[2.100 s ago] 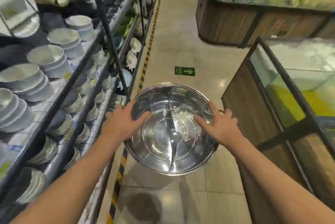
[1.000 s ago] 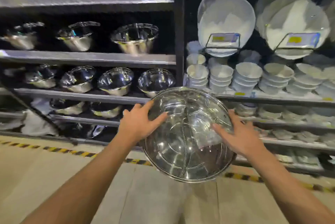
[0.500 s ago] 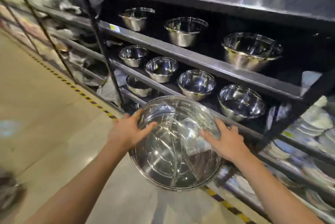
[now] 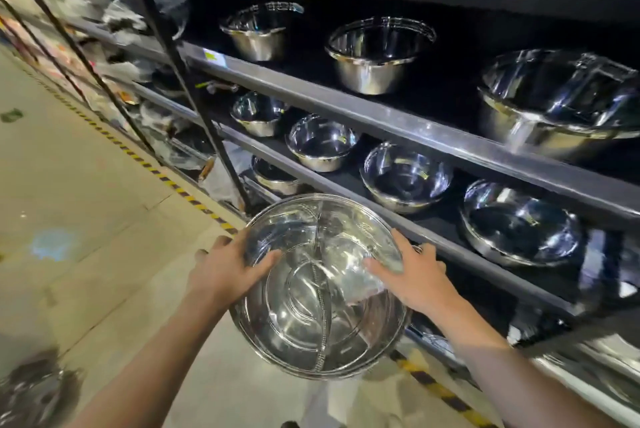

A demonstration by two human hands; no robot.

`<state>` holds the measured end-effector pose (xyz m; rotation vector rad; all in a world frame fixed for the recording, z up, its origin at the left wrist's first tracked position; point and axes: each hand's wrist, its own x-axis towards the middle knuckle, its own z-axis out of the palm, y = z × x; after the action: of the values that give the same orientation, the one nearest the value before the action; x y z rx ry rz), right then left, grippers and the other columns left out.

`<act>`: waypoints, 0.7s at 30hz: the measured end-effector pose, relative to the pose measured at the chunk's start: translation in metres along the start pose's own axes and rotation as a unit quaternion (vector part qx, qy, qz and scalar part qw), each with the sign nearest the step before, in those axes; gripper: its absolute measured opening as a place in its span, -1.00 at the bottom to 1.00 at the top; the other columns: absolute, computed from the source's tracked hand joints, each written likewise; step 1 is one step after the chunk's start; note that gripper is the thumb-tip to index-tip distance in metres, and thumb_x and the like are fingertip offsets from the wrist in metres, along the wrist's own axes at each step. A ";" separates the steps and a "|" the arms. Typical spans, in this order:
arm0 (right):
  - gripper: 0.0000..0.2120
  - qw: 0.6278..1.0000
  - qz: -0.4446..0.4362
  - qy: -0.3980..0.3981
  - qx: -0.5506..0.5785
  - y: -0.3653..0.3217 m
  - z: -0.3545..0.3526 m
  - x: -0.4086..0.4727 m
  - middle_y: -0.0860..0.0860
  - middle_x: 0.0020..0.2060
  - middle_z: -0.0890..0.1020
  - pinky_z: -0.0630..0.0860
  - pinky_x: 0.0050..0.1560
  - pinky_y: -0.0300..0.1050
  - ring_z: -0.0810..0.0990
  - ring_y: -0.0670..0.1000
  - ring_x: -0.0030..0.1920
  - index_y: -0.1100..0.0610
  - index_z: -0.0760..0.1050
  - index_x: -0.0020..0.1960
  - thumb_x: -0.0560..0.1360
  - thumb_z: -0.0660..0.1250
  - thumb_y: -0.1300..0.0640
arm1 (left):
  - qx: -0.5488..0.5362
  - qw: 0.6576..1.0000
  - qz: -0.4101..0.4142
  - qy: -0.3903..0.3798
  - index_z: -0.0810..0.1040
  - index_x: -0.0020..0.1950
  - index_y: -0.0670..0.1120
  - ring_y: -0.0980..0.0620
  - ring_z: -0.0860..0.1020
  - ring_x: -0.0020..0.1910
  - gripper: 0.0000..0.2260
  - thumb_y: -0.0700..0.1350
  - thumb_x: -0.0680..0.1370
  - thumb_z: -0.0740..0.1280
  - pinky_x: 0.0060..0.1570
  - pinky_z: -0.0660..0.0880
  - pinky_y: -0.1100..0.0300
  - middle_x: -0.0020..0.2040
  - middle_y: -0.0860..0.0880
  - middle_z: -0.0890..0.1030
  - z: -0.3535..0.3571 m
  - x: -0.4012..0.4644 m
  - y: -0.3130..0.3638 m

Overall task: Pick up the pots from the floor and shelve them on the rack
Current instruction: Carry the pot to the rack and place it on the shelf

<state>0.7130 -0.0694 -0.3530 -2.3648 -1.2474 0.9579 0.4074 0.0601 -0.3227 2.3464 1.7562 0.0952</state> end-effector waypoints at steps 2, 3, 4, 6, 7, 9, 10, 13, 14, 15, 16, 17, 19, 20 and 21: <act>0.08 0.999 0.043 0.011 0.021 0.012 -0.002 0.004 0.10 0.53 0.06 0.31 0.33 0.35 0.05 0.43 0.49 -0.39 -0.14 0.55 0.13 0.05 -0.76 | 0.011 0.999 0.049 -0.015 0.26 0.52 0.17 -0.18 0.56 0.13 -0.13 0.64 0.35 -0.09 0.18 0.45 -0.11 0.04 -0.06 0.59 0.007 0.027 0.015; 0.08 0.997 0.067 0.022 0.030 0.018 -0.002 0.003 0.09 0.52 0.08 0.30 0.33 0.34 0.07 0.41 0.49 -0.41 -0.14 0.53 0.12 0.04 -0.77 | 0.018 0.997 0.070 -0.027 0.25 0.53 0.16 -0.18 0.56 0.15 -0.12 0.63 0.36 -0.09 0.20 0.45 -0.11 0.08 -0.08 0.61 0.011 0.040 0.022; 0.06 0.994 0.092 0.036 0.041 0.024 -0.002 0.000 0.09 0.51 0.10 0.31 0.33 0.32 0.11 0.39 0.47 -0.43 -0.14 0.52 0.11 0.03 -0.77 | 0.019 0.995 0.093 -0.037 0.24 0.54 0.16 -0.19 0.56 0.15 -0.13 0.62 0.37 -0.08 0.20 0.45 -0.10 0.11 -0.10 0.61 0.017 0.052 0.029; -0.03 0.987 0.135 0.071 0.052 0.032 0.003 -0.010 0.13 0.46 0.15 0.33 0.30 0.30 0.21 0.37 0.41 -0.54 -0.17 0.45 0.13 0.04 -0.76 | 0.002 0.989 0.138 -0.059 0.24 0.53 0.21 -0.21 0.57 0.14 -0.17 0.61 0.37 -0.03 0.20 0.47 -0.09 0.15 -0.13 0.60 0.029 0.073 0.043; -0.12 0.983 0.152 0.092 0.046 0.036 0.007 -0.017 0.17 0.42 0.19 0.35 0.28 0.29 0.26 0.37 0.37 -0.61 -0.21 0.39 0.16 0.04 -0.74 | -0.006 0.984 0.157 -0.078 0.23 0.52 0.23 -0.23 0.56 0.17 -0.18 0.61 0.36 -0.02 0.21 0.47 -0.10 0.18 -0.14 0.59 0.035 0.083 0.050; -0.17 0.969 0.201 0.138 0.051 0.042 0.020 -0.033 0.23 0.37 0.25 0.37 0.27 0.29 0.32 0.39 0.32 -0.61 -0.19 0.39 0.20 0.04 -0.72 | -0.009 0.972 0.199 -0.121 0.22 0.52 0.24 -0.28 0.49 0.27 -0.17 0.63 0.35 -0.02 0.27 0.42 -0.17 0.26 -0.15 0.56 0.049 0.098 0.062; -0.11 0.959 0.227 0.158 0.064 0.046 0.027 -0.042 0.24 0.36 0.27 0.36 0.29 0.29 0.33 0.40 0.34 -0.54 -0.11 0.45 0.19 0.05 -0.73 | -0.007 0.965 0.221 -0.140 0.21 0.53 0.24 -0.29 0.45 0.32 -0.15 0.63 0.34 -0.02 0.31 0.38 -0.20 0.29 -0.15 0.55 0.056 0.103 0.068; 0.01 0.941 0.264 0.190 0.094 0.057 0.047 -0.067 0.27 0.34 0.33 0.38 0.35 0.26 0.37 0.42 0.35 -0.39 0.02 0.54 0.17 0.07 -0.74 | 0.012 0.946 0.266 -0.183 0.15 0.54 0.26 -0.32 0.41 0.33 -0.12 0.66 0.31 -0.06 0.32 0.34 -0.24 0.34 -0.15 0.50 0.073 0.108 0.083; -0.02 0.937 0.272 0.197 0.102 0.062 0.054 -0.073 0.25 0.34 0.37 0.39 0.33 0.25 0.37 0.40 0.35 -0.40 0.03 0.54 0.19 0.07 -0.73 | 0.020 0.941 0.277 -0.195 0.12 0.56 0.25 -0.33 0.40 0.35 -0.10 0.66 0.31 -0.08 0.33 0.33 -0.26 0.38 -0.15 0.47 0.080 0.107 0.089; -0.06 0.935 0.278 0.200 0.097 0.069 0.059 -0.078 0.23 0.33 0.41 0.40 0.31 0.26 0.36 0.38 0.36 -0.42 0.03 0.52 0.22 0.07 -0.72 | 0.026 0.935 0.285 -0.210 0.08 0.57 0.25 -0.34 0.38 0.37 -0.09 0.66 0.31 -0.09 0.33 0.32 -0.27 0.41 -0.14 0.43 0.087 0.105 0.093; -0.09 0.933 0.287 0.196 0.092 0.075 0.064 -0.082 0.22 0.33 0.43 0.41 0.30 0.27 0.35 0.37 0.37 -0.44 0.02 0.51 0.22 0.05 -0.72 | 0.029 0.929 0.290 -0.226 0.06 0.58 0.26 -0.34 0.37 0.38 -0.09 0.67 0.31 -0.10 0.33 0.32 -0.29 0.43 -0.13 0.41 0.095 0.102 0.097; -0.07 0.929 0.303 0.190 0.096 0.083 0.070 -0.084 0.21 0.34 0.41 0.42 0.30 0.29 0.34 0.38 0.37 -0.44 0.01 0.52 0.21 0.04 -0.73 | 0.031 0.924 0.295 -0.242 0.03 0.57 0.27 -0.35 0.36 0.37 -0.08 0.68 0.30 -0.11 0.33 0.33 -0.29 0.43 -0.12 0.41 0.103 0.100 0.101; 0.00 0.920 0.334 0.173 0.111 0.100 0.080 -0.086 0.23 0.34 0.31 0.41 0.31 0.33 0.33 0.42 0.37 -0.39 -0.03 0.55 0.18 0.03 -0.74 | 0.047 0.919 0.290 -0.264 -0.01 0.57 0.30 -0.36 0.35 0.38 -0.07 0.68 0.28 -0.13 0.32 0.35 -0.29 0.43 -0.12 0.40 0.123 0.093 0.108; 0.01 0.917 0.340 0.172 0.114 0.109 0.084 -0.085 0.24 0.32 0.31 0.40 0.32 0.33 0.32 0.43 0.37 -0.39 -0.04 0.55 0.19 0.03 -0.74 | 0.054 0.918 0.283 -0.271 -0.02 0.58 0.30 -0.36 0.33 0.40 -0.07 0.68 0.28 -0.13 0.32 0.35 -0.29 0.45 -0.12 0.38 0.132 0.091 0.113; 0.00 0.918 0.341 0.169 0.111 0.120 0.088 -0.082 0.24 0.31 0.34 0.39 0.31 0.32 0.31 0.42 0.36 -0.38 -0.05 0.56 0.20 0.03 -0.73 | 0.061 0.919 0.275 -0.277 -0.03 0.58 0.30 -0.37 0.30 0.42 -0.07 0.68 0.28 -0.14 0.32 0.35 -0.29 0.47 -0.13 0.36 0.143 0.089 0.117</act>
<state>0.6940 -0.2096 -0.4476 -2.6525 -0.1556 0.7494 0.5681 0.0956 -0.4448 2.5397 0.8402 -0.5541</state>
